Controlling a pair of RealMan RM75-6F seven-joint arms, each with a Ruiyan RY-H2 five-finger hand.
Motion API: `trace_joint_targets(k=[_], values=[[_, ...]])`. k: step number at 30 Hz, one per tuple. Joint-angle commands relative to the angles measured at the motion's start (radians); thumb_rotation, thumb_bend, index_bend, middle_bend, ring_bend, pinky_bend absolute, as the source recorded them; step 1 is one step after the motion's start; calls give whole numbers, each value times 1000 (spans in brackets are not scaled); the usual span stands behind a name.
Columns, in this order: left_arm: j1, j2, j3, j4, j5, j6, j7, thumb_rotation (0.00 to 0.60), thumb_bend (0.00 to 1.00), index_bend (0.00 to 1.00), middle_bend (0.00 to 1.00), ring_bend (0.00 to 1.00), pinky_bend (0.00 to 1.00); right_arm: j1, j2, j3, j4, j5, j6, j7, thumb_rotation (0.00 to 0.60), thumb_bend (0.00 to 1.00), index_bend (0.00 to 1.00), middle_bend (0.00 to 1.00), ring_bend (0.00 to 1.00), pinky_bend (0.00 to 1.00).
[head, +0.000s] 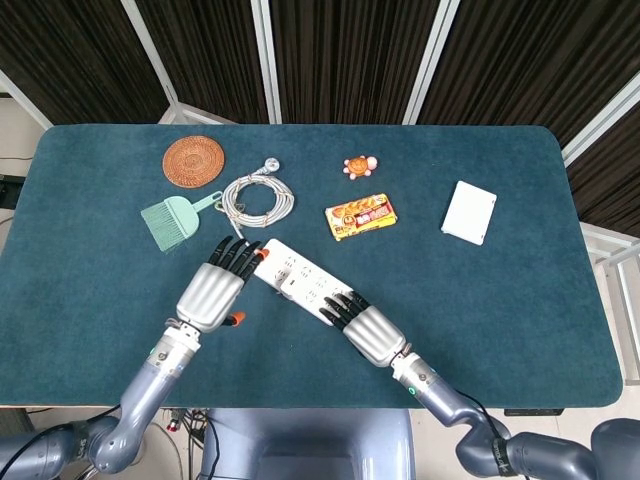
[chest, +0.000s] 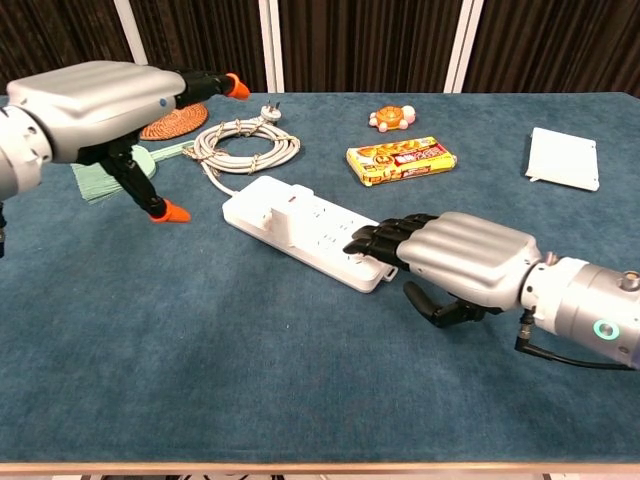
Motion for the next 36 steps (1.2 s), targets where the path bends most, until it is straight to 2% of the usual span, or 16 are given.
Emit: trace_joint_targets(k=[1, 11, 21, 31, 36], values=[[-15, -10, -5, 14, -14, -11, 4, 600, 0, 32, 33, 0, 0, 10, -16, 0, 16, 6, -2, 9, 600, 841, 44, 64, 86, 137], [-69, -48, -13, 74, -61, -52, 13, 600, 0, 51, 54, 0, 0, 27, -54, -10, 58, 19, -14, 21, 600, 841, 45, 64, 86, 137], [-144, -100, 0, 191, -101, -112, 34, 600, 13, 108, 123, 15, 0, 30, -72, -35, 87, 29, -11, 26, 600, 840, 55, 72, 91, 137], [-201, -173, 0, 313, -121, -152, -18, 600, 74, 176, 212, 48, 18, 31, -68, -53, 94, 32, 5, 30, 600, 840, 57, 73, 91, 137], [-227, -202, 0, 362, -123, -167, -34, 600, 76, 185, 213, 50, 19, 30, -64, -58, 90, 35, 11, 27, 600, 841, 58, 73, 91, 137]])
